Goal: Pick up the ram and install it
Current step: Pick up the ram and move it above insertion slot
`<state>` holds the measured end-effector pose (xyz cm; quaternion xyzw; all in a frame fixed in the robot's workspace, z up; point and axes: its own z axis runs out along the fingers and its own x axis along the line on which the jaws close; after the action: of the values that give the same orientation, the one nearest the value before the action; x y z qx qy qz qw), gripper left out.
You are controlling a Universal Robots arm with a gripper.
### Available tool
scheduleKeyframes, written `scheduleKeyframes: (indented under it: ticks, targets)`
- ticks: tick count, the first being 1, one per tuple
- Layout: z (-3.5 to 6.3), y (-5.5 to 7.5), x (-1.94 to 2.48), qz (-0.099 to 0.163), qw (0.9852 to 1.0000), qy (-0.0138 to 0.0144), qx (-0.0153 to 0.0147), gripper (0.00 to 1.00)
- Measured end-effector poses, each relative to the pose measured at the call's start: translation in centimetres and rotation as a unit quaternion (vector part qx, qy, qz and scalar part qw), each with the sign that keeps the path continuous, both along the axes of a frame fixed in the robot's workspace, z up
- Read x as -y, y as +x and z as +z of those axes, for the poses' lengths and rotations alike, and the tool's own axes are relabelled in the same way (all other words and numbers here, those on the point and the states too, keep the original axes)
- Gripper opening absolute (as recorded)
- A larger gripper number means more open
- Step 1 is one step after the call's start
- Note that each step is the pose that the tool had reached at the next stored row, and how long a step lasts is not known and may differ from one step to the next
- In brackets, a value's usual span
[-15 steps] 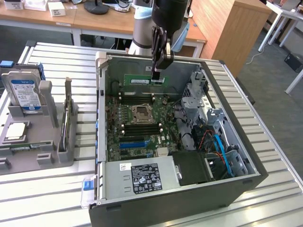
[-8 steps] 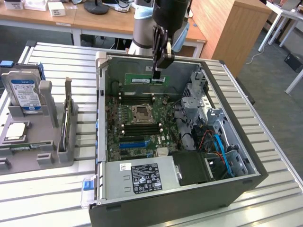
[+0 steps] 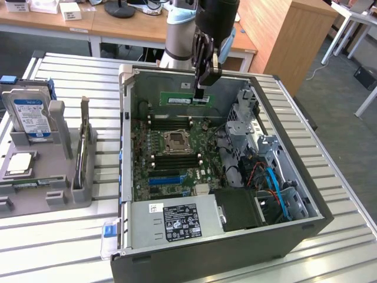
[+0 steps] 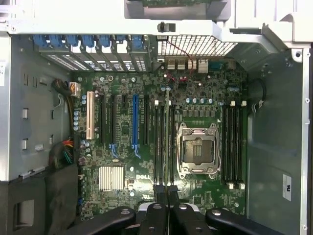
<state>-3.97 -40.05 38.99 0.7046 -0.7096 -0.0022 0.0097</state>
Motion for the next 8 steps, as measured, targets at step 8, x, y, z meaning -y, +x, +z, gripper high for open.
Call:
scheduleKeyframes:
  ticks: [8]
  targets:
    - [-0.28,0.19,0.0,0.0,1.0,0.0,0.0,0.12]
